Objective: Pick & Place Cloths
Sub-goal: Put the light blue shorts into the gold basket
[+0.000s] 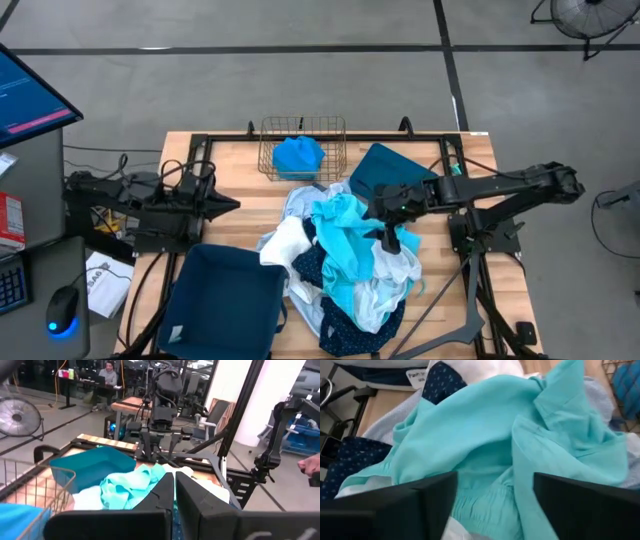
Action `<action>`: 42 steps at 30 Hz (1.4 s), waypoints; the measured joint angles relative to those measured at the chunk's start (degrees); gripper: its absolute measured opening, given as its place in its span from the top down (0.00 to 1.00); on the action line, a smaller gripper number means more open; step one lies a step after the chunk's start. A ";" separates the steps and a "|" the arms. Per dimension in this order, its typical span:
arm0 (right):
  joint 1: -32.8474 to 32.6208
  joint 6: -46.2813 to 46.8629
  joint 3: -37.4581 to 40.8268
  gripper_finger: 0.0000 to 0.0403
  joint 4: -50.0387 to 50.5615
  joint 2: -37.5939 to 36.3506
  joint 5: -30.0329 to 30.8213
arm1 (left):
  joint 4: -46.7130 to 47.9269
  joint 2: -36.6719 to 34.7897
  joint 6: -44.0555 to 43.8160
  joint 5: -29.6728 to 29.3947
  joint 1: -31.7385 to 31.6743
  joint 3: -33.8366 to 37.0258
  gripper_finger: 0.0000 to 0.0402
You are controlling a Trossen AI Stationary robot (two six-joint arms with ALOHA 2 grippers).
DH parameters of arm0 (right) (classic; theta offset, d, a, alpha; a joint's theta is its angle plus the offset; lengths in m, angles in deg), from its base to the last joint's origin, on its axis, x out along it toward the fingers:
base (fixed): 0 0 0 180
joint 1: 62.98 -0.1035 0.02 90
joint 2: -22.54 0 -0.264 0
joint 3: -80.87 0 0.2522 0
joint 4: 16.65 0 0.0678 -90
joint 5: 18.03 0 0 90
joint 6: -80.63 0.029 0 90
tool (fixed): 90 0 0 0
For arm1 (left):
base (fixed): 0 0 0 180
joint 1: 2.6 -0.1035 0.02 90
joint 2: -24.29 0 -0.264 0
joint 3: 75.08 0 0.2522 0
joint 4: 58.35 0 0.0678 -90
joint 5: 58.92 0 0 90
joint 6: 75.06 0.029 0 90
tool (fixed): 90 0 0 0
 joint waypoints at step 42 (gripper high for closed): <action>0.71 16.15 -18.94 0.99 7.87 14.49 8.97 | -1.76 -10.72 -3.45 1.56 0.00 12.08 1.00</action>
